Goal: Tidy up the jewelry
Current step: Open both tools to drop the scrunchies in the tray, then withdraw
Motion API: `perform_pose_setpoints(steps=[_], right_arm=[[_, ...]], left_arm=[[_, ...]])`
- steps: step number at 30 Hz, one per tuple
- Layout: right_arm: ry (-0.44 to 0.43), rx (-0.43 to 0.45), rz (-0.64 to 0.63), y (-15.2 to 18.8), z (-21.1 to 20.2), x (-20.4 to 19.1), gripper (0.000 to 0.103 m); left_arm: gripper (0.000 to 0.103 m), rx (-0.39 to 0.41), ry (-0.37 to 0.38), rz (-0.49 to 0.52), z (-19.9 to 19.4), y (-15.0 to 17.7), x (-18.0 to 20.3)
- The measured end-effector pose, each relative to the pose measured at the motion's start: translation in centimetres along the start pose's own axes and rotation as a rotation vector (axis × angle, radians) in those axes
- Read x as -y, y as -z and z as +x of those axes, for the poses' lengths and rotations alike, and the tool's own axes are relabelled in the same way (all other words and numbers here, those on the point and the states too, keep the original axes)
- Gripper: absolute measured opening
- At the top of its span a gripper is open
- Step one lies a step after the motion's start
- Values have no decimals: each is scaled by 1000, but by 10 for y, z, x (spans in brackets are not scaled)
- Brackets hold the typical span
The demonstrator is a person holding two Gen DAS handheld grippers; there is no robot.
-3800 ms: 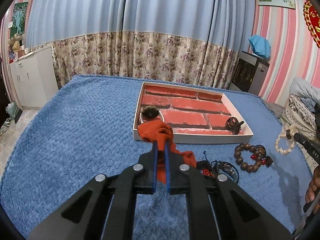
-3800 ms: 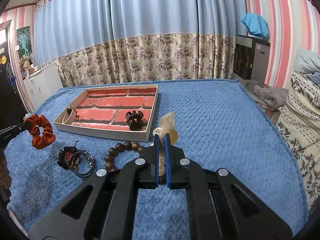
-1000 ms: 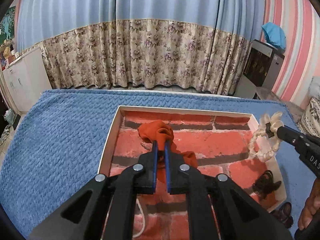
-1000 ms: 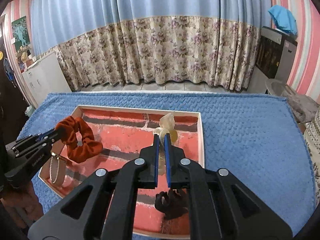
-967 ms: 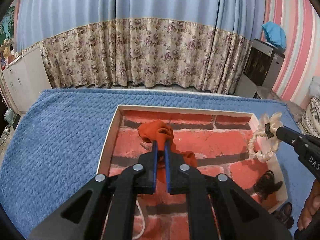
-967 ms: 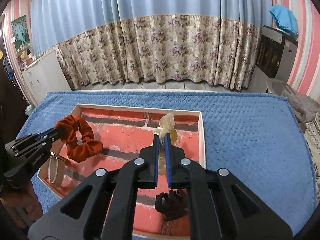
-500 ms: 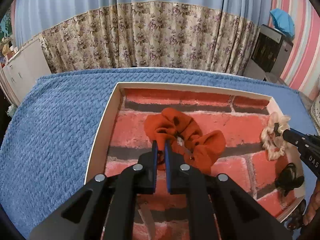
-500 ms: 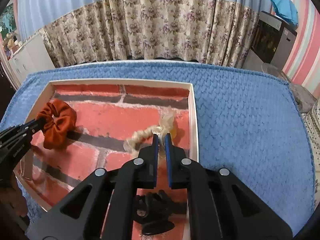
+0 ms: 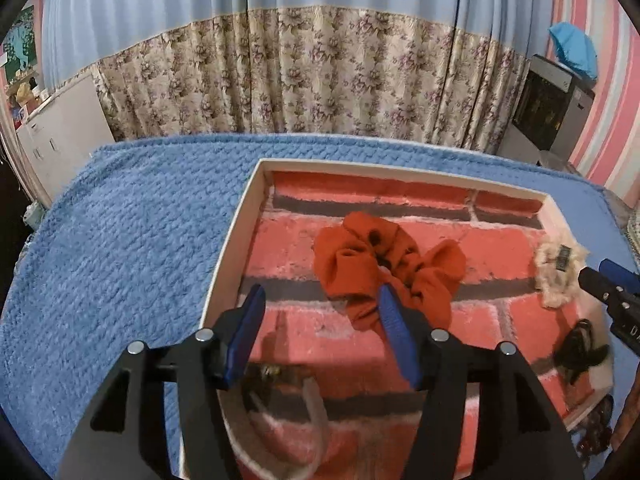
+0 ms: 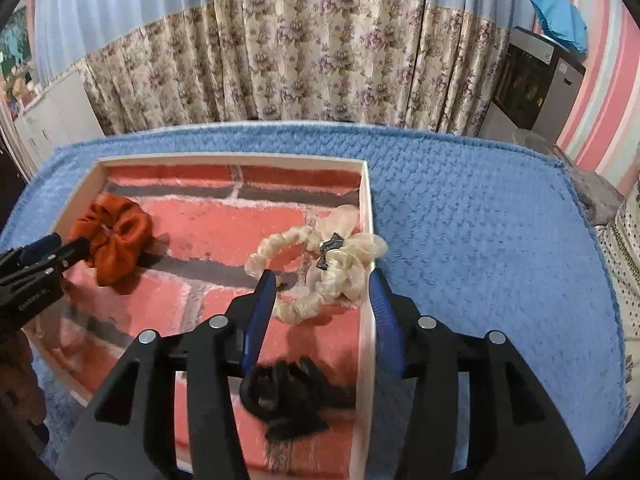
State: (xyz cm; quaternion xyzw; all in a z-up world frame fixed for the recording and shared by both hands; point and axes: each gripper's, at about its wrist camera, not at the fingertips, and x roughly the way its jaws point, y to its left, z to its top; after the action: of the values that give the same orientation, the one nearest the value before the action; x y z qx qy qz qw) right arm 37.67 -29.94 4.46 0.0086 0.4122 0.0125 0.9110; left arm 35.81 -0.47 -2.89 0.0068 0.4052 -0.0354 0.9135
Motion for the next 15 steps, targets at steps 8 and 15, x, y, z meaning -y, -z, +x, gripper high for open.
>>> perform_pose_setpoints(steps=[8,15], right_arm=[[-3,125,5,17,-90,33,61],[17,176,23,88,-146,69,61]], left_arm=[[72,86,21,19,-66,14,-15],[72,161,-23,29,-126,72,-42]])
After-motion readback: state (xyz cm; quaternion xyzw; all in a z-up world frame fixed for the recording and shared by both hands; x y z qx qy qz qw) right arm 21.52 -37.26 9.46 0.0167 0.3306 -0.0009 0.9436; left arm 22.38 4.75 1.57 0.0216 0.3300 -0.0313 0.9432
